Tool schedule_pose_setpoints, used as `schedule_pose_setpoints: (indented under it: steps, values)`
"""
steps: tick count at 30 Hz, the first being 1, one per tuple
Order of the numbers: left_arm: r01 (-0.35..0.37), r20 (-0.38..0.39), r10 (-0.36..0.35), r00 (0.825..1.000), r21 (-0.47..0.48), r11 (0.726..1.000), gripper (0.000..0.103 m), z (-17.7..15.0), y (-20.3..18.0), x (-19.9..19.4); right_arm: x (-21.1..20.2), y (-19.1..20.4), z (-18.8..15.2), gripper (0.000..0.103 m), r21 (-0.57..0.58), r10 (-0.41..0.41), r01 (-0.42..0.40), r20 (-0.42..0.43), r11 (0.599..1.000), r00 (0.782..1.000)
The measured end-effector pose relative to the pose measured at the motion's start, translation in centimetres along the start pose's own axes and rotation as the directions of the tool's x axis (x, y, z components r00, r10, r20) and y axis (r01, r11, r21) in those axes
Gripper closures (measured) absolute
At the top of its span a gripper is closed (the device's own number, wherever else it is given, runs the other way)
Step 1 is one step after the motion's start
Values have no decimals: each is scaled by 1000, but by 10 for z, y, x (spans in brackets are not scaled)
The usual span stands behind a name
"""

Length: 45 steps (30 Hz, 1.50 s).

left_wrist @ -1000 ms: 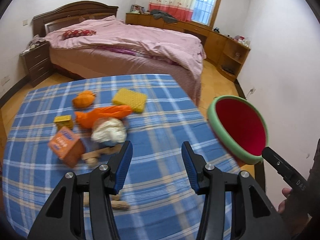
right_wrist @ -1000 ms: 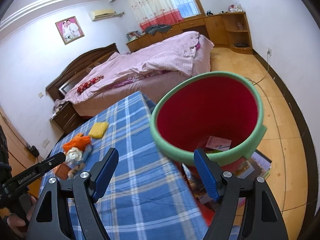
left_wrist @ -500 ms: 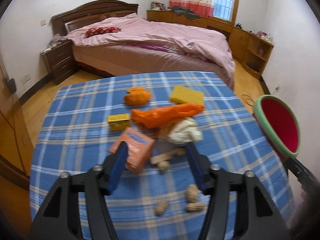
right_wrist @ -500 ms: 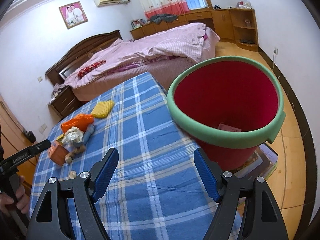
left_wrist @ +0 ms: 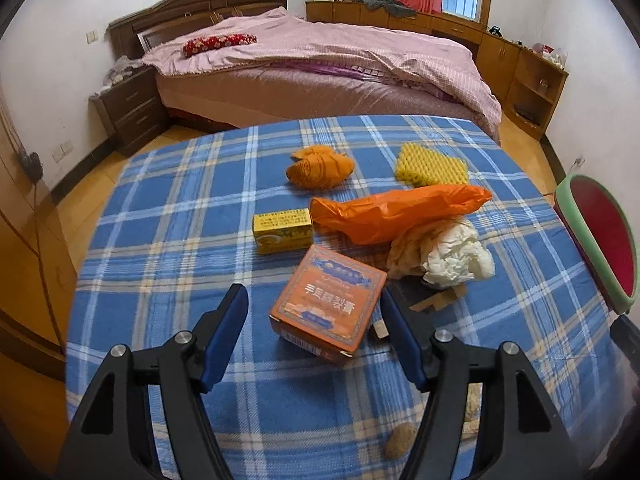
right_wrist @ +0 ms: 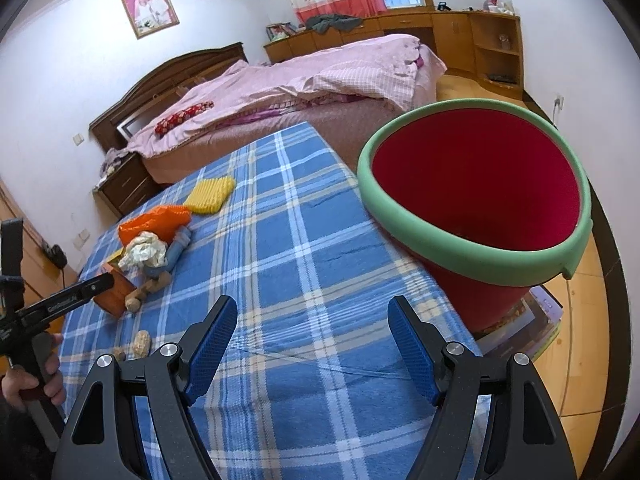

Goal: Collect trash
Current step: 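Grasp the orange box with the left tool while the right tool grasps the tissue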

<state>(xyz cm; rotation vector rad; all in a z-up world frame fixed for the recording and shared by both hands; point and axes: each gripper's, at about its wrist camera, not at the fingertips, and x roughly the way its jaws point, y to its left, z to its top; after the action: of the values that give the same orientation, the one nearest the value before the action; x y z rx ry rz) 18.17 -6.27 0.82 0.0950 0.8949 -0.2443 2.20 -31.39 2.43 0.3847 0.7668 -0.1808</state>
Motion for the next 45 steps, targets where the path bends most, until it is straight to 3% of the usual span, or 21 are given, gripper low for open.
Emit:
schedule_pose_setpoints:
  steps: [4,8,20,35,36,38,41,45]
  values:
    - [31,0,-31,1000,-25,999,35,-2,3,5,3,4,0,24,-9,2,-2,-10,1000,1000]
    - [46,26,-44,999,-69,997,47,-3,10,3,5,12,3,24,-33,7,-8,-12,999,1000]
    - [-40,124,67,990,-212,976,48,2,52,-3,26,82,25,24,-171,86,-89,-21,981,996]
    - [-11,128,55,990,-318,948,48,-8,82,4,106,158,33,24,-283,134,-169,-138,944,981]
    - [-9,129,53,990,-318,948,48,-8,82,4,108,159,34,26,-280,142,-177,-140,944,980]
    - [-4,132,49,990,-318,948,48,-9,83,3,113,163,36,48,-277,152,-187,-146,942,978]
    - [-3,133,47,990,-315,949,48,-9,82,4,120,168,35,67,-278,165,-207,-169,938,972]
    - [5,137,39,990,-311,951,48,-9,82,3,117,171,32,81,-288,194,-237,-171,928,966]
